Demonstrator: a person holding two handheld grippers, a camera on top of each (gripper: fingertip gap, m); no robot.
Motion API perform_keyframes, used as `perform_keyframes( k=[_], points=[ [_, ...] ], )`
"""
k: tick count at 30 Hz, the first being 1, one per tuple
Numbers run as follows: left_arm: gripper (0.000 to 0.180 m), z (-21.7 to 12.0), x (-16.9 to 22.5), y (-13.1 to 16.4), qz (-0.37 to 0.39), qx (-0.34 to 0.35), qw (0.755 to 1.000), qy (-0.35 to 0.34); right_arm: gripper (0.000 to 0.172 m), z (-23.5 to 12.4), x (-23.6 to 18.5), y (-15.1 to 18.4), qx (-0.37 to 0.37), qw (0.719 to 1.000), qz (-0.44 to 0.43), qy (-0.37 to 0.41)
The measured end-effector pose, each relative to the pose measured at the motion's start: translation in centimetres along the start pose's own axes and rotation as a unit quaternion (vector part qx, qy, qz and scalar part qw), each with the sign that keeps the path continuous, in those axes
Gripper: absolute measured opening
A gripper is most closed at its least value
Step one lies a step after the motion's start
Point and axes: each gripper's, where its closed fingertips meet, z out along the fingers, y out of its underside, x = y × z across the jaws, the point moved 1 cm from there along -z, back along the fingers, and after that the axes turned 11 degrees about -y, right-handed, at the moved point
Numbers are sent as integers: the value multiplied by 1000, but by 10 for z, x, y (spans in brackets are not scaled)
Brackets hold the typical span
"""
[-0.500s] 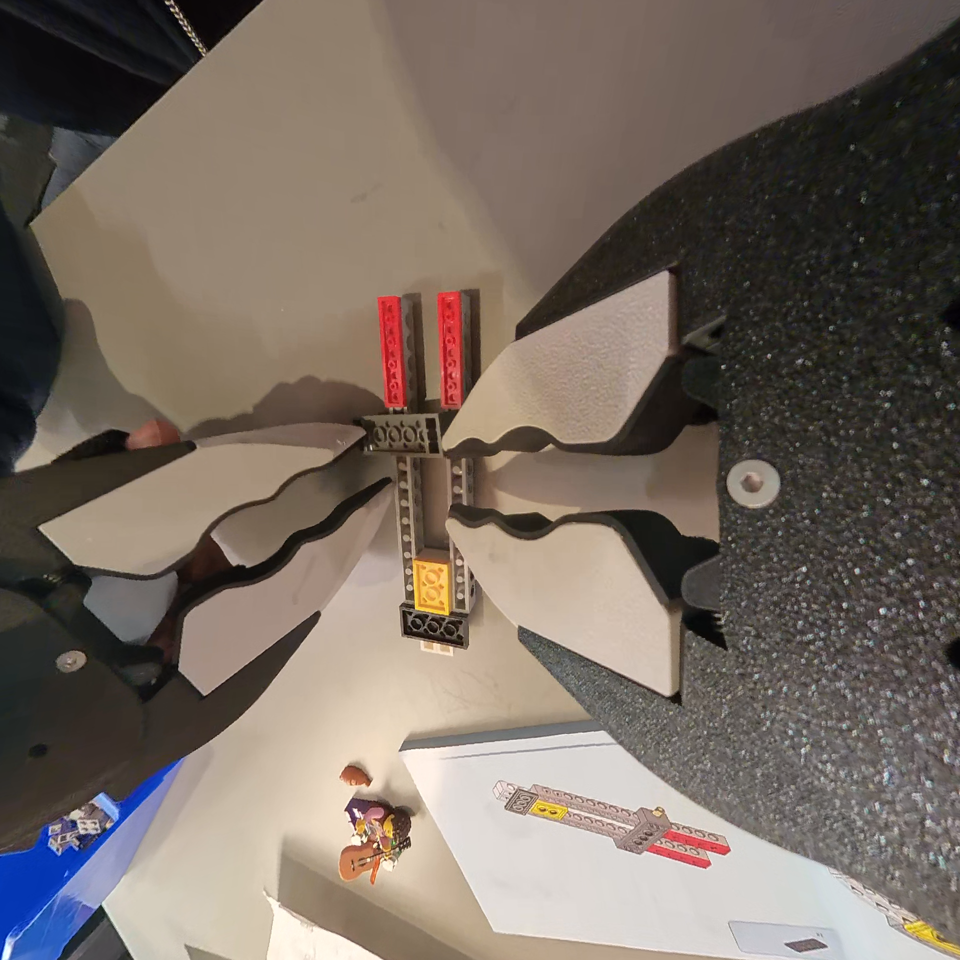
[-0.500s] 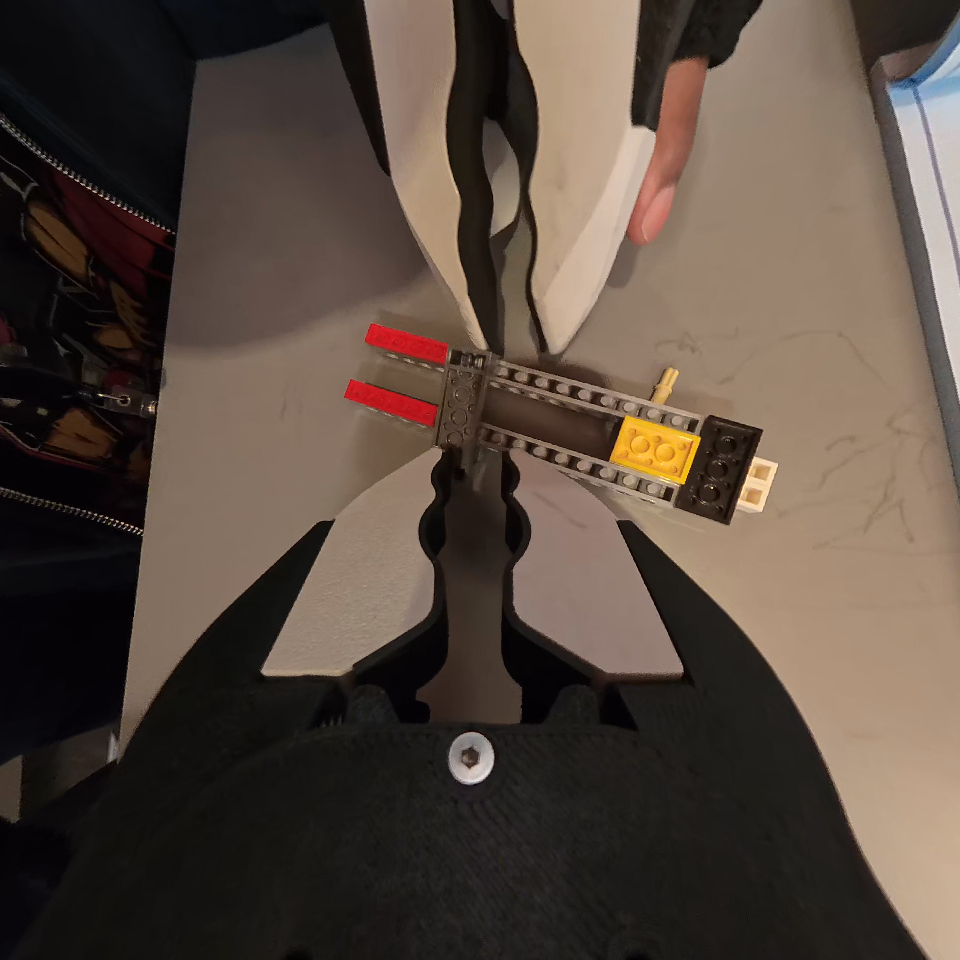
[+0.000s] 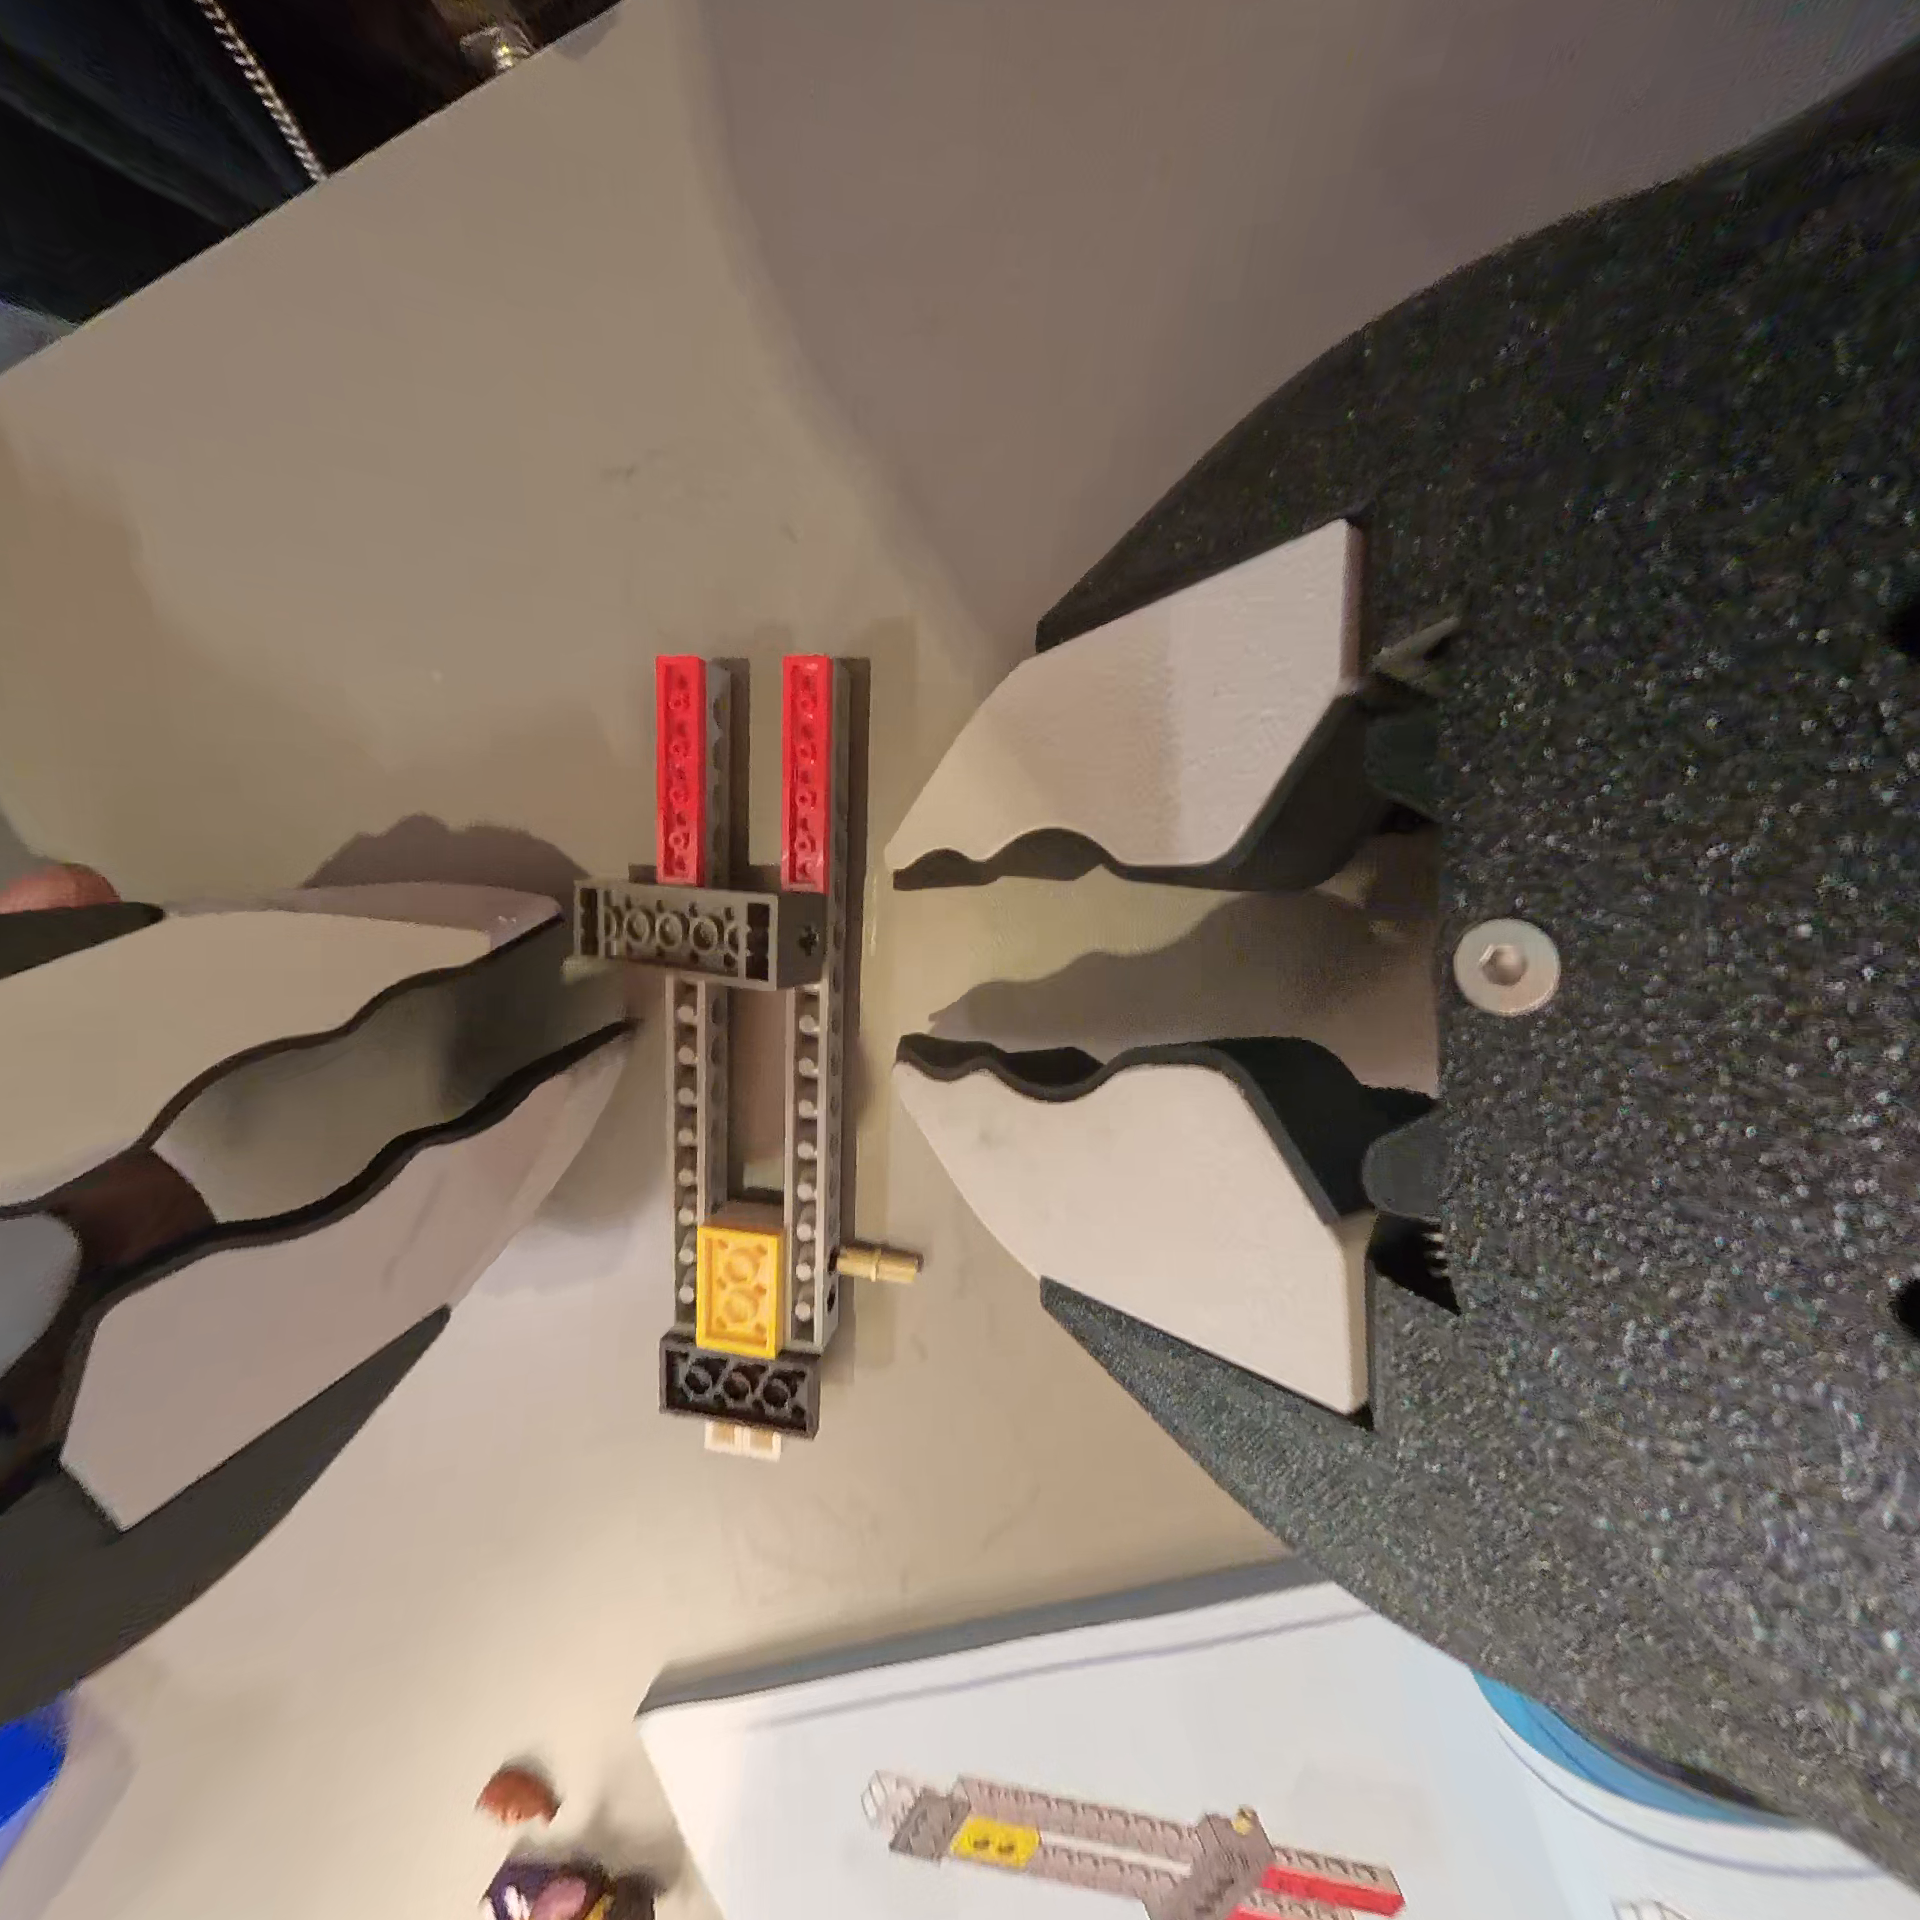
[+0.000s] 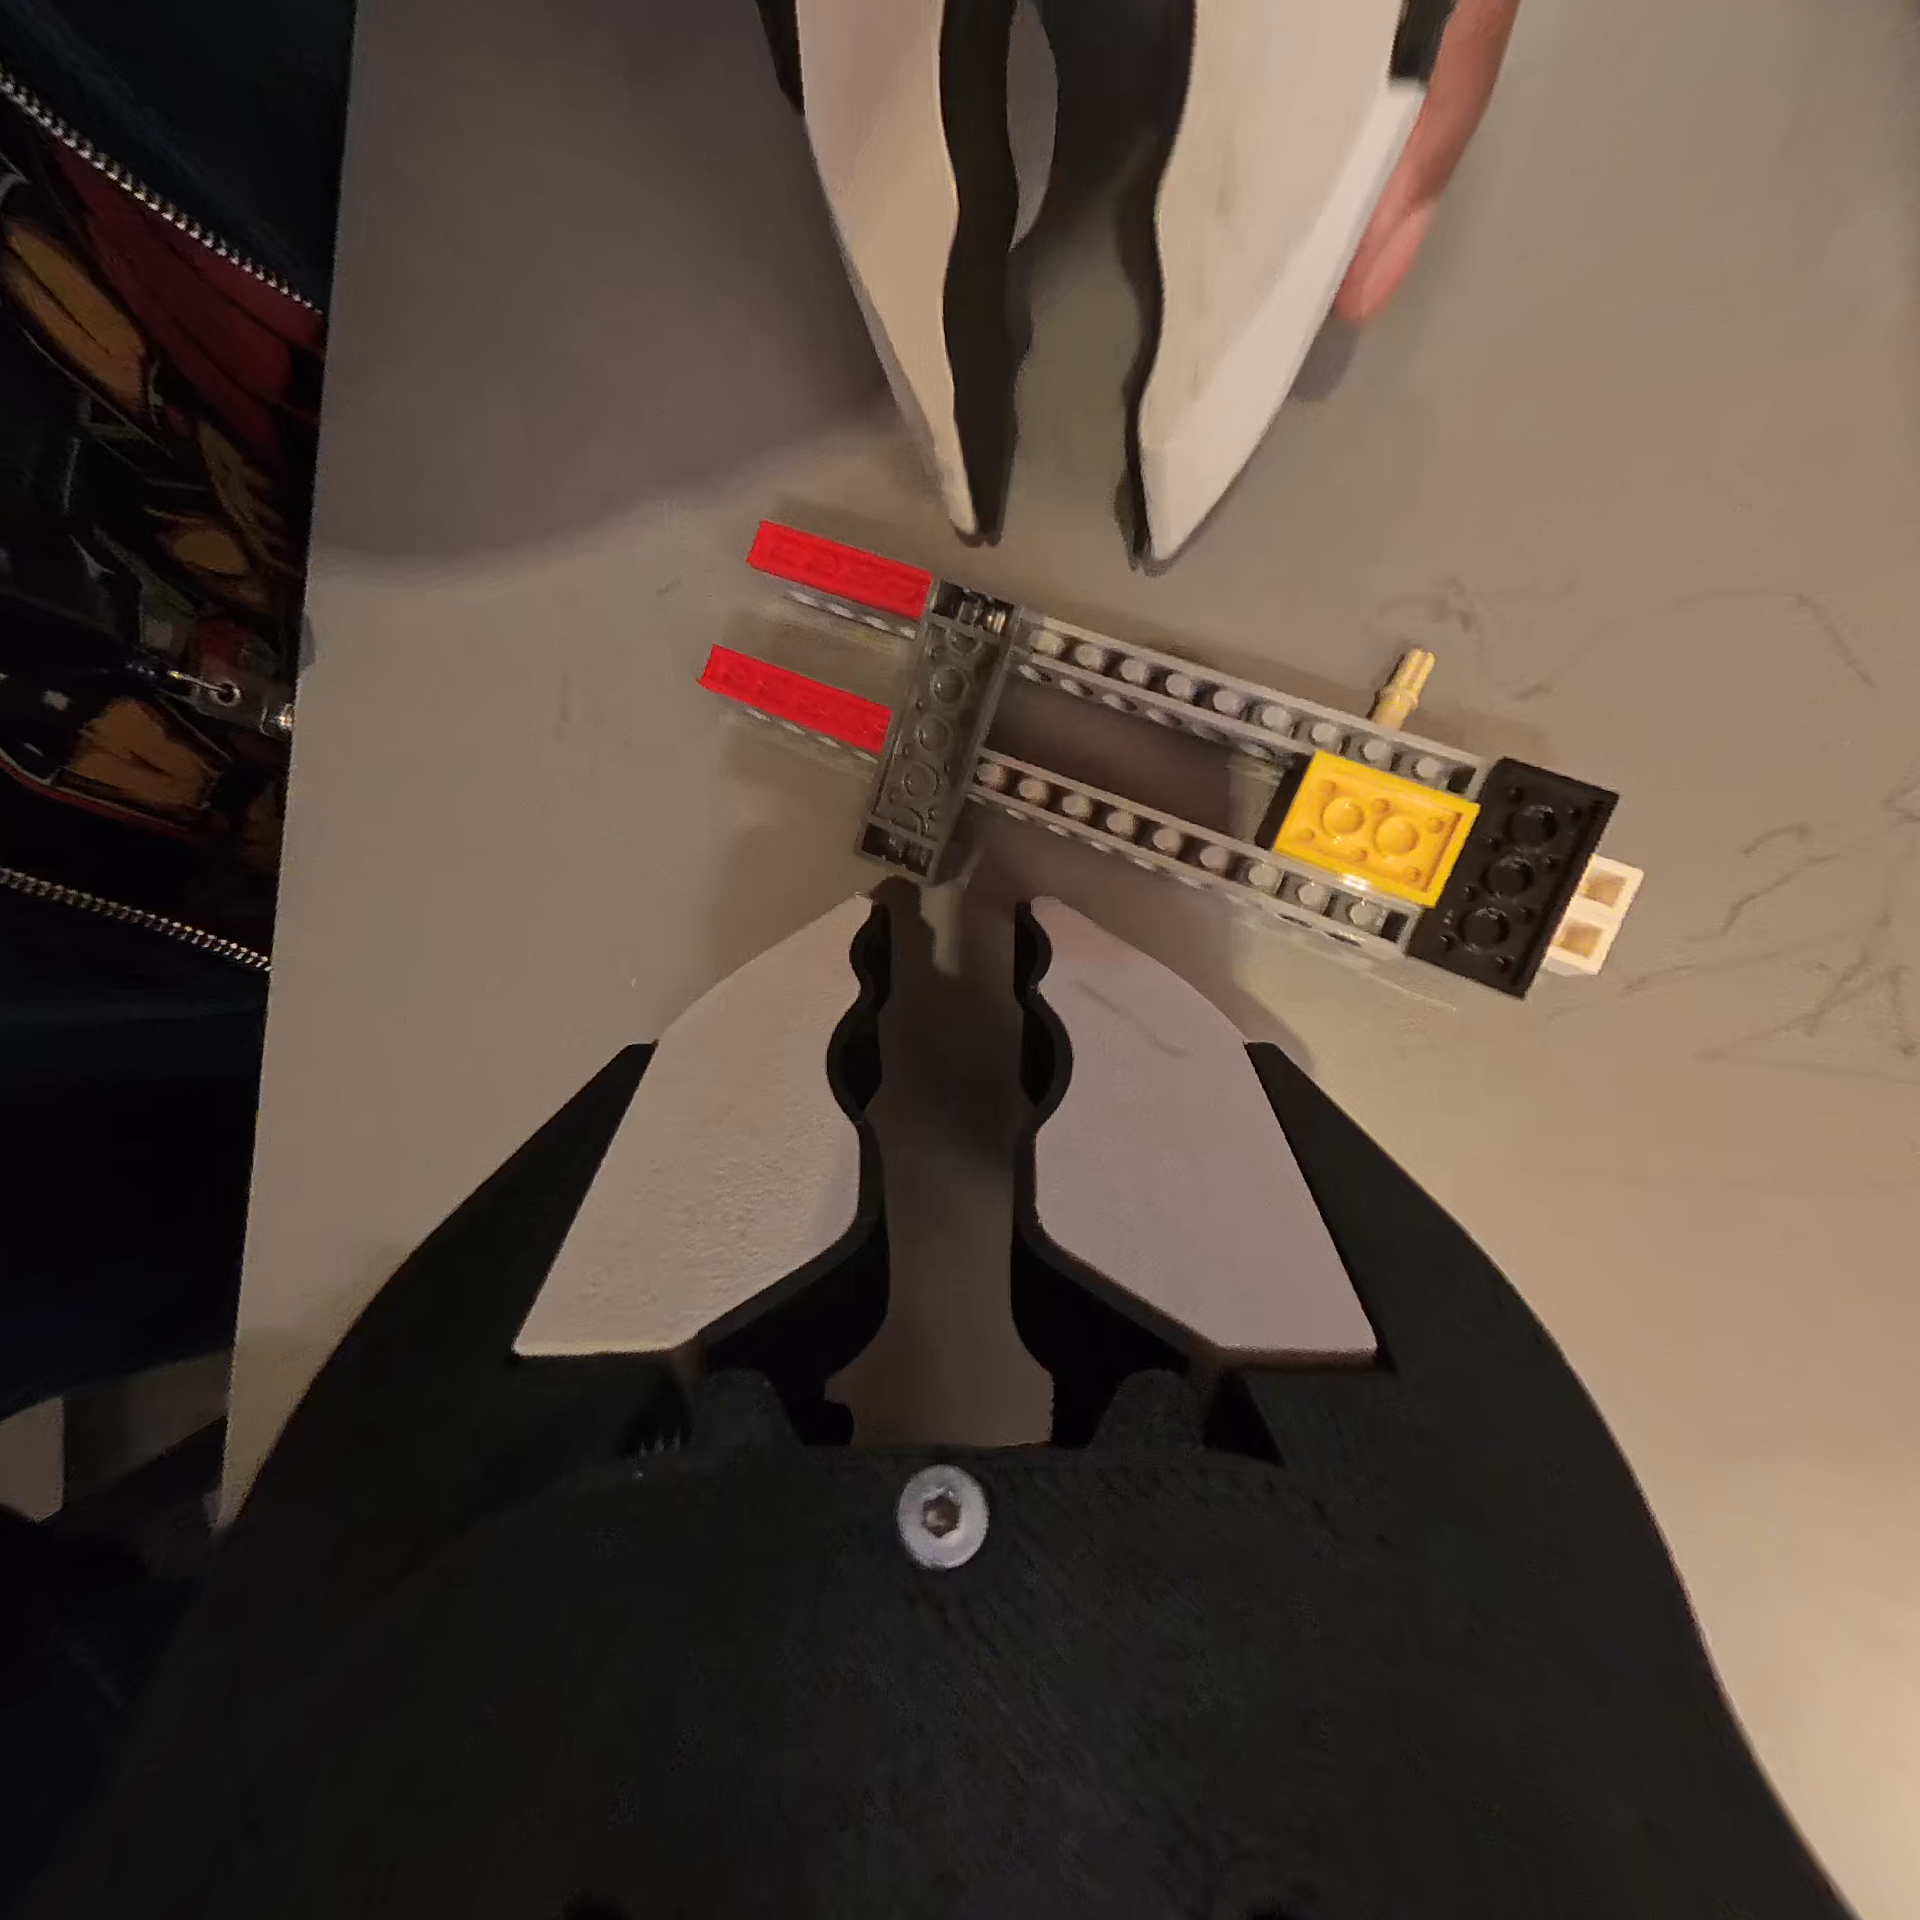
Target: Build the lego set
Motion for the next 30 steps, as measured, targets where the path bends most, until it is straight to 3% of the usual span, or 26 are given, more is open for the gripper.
perform_keyframes(
  k=[14, 30],
  points=[
    [41, 6, 1, 0, -5, -17, 1000, 0, 22, -5, 3, -20, 45, 999, -16, 20],
    [41, 1, -5, -8, -20, 8, 1000, -12, 27, 1, 5, -8, 10, 1000, -16, 24]
  ],
)
